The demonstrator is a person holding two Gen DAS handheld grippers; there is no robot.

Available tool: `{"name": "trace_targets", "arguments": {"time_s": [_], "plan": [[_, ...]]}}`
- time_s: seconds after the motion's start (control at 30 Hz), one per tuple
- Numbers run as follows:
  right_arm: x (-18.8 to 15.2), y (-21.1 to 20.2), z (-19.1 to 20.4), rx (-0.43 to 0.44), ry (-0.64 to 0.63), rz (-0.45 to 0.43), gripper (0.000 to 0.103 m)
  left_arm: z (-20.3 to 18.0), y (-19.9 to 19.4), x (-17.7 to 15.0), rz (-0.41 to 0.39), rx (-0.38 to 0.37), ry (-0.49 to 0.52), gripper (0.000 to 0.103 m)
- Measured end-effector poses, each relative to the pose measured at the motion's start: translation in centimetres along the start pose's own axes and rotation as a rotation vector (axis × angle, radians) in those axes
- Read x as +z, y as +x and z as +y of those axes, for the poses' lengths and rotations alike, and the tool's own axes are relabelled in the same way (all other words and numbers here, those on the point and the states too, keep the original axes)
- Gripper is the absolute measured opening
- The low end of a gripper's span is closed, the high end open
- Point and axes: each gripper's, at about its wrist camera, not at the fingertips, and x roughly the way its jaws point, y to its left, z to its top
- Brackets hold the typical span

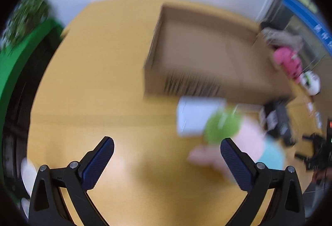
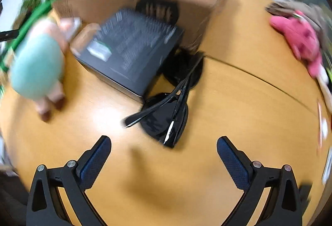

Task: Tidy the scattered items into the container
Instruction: 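Move both grippers down toward the plush pig lying on the table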

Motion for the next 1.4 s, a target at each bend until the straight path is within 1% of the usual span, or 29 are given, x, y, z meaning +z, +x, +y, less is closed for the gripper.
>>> {"name": "trace_targets", "arguments": {"time_s": [0.07, 0.13, 0.2, 0.23, 0.3, 0.33, 0.37, 0.43, 0.5, 0.6, 0.67, 0.7, 0.77, 0.83, 0.9, 0.97, 1.0, 1.03, 1.07, 1.1, 1.13, 1.17, 1.2, 1.23, 1.27, 1.33, 1.37, 1.4], "plan": [[0.4, -2.7, 0.2, 0.007, 0.078, -0.020, 0.103, -1.2, 0.6, 4.3, -0.024, -0.041, 0.063, 0.102], [1.6, -5.0, 0.9, 0.002, 0.127, -0.024, 0.103, -3.1, 3.0, 7.6, -0.004, -0.063, 0.139, 0.102], [3.2, -7.1, 1.9, -0.004, 0.142, -0.043, 0.103, -3.9, 7.1, 9.9, 0.071, -0.077, 0.178, 0.102], [3.9, -7.9, 2.1, -0.007, 0.145, -0.051, 0.103, -4.0, 9.2, 10.5, 0.125, -0.088, 0.184, 0.102], [5.3, -9.4, 3.3, -0.023, 0.151, -0.067, 0.103, -4.2, 13.2, 10.4, 0.246, -0.103, 0.190, 0.102], [6.2, -10.1, 3.7, -0.033, 0.160, -0.081, 0.103, -4.1, 14.5, 10.0, 0.288, -0.103, 0.184, 0.103], [6.7, -10.9, 4.1, -0.033, 0.173, -0.097, 0.103, -4.1, 14.5, 9.7, 0.277, -0.086, 0.177, 0.102], [7.6, -12.6, 4.7, -0.016, 0.210, -0.134, 0.103, -4.2, 13.8, 9.3, 0.287, -0.091, 0.147, 0.101], [8.4, -14.2, 5.7, -0.052, 0.221, -0.179, 0.103, -4.4, 13.2, 8.2, 0.315, -0.090, 0.142, 0.101], [9.9, -15.6, 6.5, -0.064, 0.169, -0.218, 0.103, -3.9, 12.1, 6.9, 0.343, -0.082, 0.110, 0.101], [10.9, -16.4, 7.4, -0.085, 0.113, -0.230, 0.103, -3.6, 11.0, 6.3, 0.351, -0.071, 0.082, 0.101], [11.3, -16.7, 7.6, -0.087, 0.093, -0.234, 0.103, -3.7, 9.9, 6.3, 0.341, -0.057, 0.072, 0.101], [12.2, -17.2, 7.6, -0.068, 0.075, -0.231, 0.103, -3.5, 7.1, 6.6, 0.293, -0.027, 0.055, 0.101], [13.2, -17.6, 7.4, -0.057, 0.064, -0.208, 0.103, -3.6, 2.7, 7.4, 0.214, -0.017, 0.021, 0.101], [13.7, -18.1, 7.3, -0.072, 0.044, -0.205, 0.103, -4.8, -2.1, 7.8, 0.120, -0.011, 0.003, 0.101], [13.9, -18.8, 7.6, -0.050, 0.025, -0.217, 0.103, -5.9, -7.1, 7.9, 0.035, 0.025, -0.017, 0.102], [14.0, -19.1, 7.6, -0.032, 0.020, -0.224, 0.103, -6.2, -8.9, 7.8, 0.011, 0.024, -0.028, 0.102], [14.1, -19.3, 7.6, -0.016, 0.016, -0.226, 0.103, -6.0, -10.6, 7.5, -0.005, 0.010, -0.037, 0.102], [14.2, -19.5, 7.6, 0.001, 0.012, -0.224, 0.102, -6.6, -12.3, 7.1, -0.014, -0.008, -0.047, 0.102], [14.2, -19.6, 7.5, 0.036, 0.006, -0.224, 0.093, -6.7, -13.1, 6.8, -0.014, -0.014, -0.054, 0.102], [14.1, -19.7, 7.4, 0.067, 0.003, -0.226, 0.082, -6.9, -13.9, 6.3, -0.017, -0.011, -0.061, 0.099], [14.1, -19.7, 7.3, 0.094, 0.006, -0.221, 0.050, -7.3, -15.0, 5.7, -0.031, -0.009, -0.077, 0.091], [14.0, -19.6, 7.1, 0.111, 0.019, -0.208, 0.024, -7.7, -15.3, 5.2, -0.043, -0.016, -0.091, 0.043], [14.0, -19.5, 6.9, 0.113, 0.033, -0.197, 0.024, -8.5, -15.2, 4.9, -0.042, -0.033, -0.110, 0.005], [13.9, -19.4, 6.9, 0.103, 0.038, -0.191, 0.024, -8.6, -15.5, 4.5, -0.031, -0.054, -0.141, 0.009], [13.8, -19.4, 7.0, 0.067, 0.025, -0.182, 0.053, -9.3, -14.5, 3.8, -0.030, -0.079, -0.152, 0.009], [13.8, -19.5, 7.2, 0.059, 0.023, -0.182, 0.086, -9.7, -14.6, 3.7, -0.030, -0.093, -0.145, 0.010], [13.8, -19.6, 7.2, 0.056, 0.024, -0.189, 0.103, -9.7, -14.3, 3.3, -0.028, -0.093, -0.143, 0.022]]}}
